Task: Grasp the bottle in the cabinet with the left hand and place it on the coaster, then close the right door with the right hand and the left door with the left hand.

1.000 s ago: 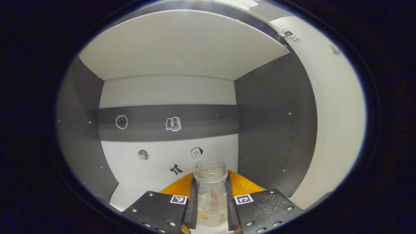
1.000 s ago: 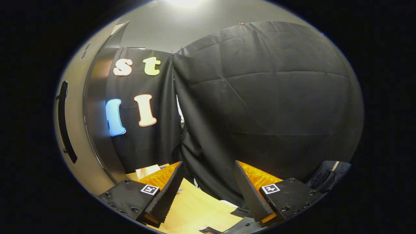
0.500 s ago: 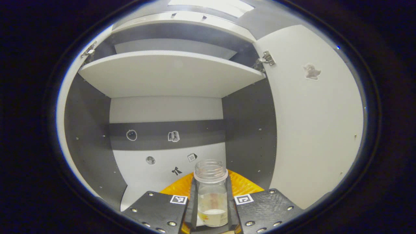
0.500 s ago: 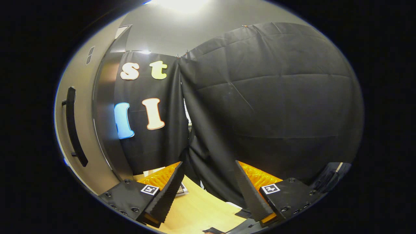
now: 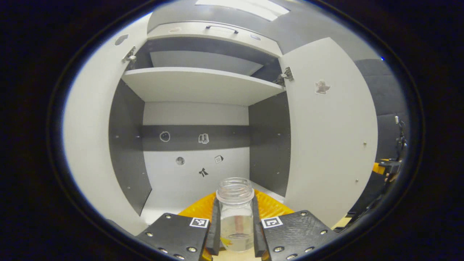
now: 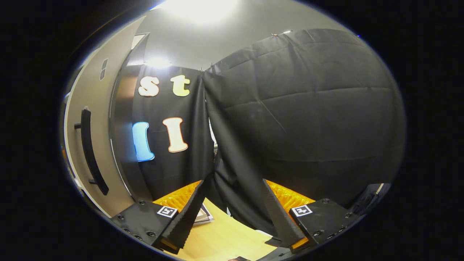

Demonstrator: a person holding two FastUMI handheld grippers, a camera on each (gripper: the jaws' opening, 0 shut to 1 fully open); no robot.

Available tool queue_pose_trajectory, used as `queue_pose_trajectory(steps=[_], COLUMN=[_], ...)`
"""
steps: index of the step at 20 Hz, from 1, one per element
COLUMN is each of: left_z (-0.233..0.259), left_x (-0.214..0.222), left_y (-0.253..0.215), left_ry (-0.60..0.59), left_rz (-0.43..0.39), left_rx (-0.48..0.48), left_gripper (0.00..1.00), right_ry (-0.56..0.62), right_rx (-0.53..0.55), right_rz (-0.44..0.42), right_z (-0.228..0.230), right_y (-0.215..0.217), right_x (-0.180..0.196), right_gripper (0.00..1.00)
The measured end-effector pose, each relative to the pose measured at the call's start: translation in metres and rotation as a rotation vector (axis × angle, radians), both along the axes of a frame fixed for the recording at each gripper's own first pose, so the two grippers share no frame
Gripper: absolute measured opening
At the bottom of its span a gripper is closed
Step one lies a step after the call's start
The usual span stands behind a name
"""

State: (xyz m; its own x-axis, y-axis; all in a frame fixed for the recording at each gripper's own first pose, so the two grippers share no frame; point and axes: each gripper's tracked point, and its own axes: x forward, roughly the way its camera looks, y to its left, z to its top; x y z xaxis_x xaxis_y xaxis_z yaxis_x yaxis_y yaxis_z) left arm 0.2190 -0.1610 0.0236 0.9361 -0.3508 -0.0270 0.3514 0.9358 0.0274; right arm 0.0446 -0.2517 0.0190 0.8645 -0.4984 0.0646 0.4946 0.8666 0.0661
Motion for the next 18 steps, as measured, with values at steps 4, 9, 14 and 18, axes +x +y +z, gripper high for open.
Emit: queue_pose_trajectory(steps=[4,9,14,18], left_z=[-0.044,-0.108,-0.171,-0.206], left_x=[-0.029,-0.064,-0.09,-0.104], left_y=[0.008,0.009,0.005,-0.011], left_ry=[0.094,0.143,0.161,0.147], left_rz=[-0.005,-0.024,-0.036,-0.063], left_rx=[-0.011,-0.009,-0.055,-0.072], left_gripper=[0.44,0.44,0.31,0.38], right_ry=[-0.001,0.018,0.034,0.047], right_rx=[-0.009,-0.019,-0.026,0.028], right_rz=[0.002,0.026,0.043,0.057], right_z=[0.002,-0.001,0.0,-0.008], right_y=[0.009,0.025,0.034,0.035], right_x=[-0.014,-0.034,-0.049,-0.052], right_gripper=[0.94,0.94,0.94,0.94])
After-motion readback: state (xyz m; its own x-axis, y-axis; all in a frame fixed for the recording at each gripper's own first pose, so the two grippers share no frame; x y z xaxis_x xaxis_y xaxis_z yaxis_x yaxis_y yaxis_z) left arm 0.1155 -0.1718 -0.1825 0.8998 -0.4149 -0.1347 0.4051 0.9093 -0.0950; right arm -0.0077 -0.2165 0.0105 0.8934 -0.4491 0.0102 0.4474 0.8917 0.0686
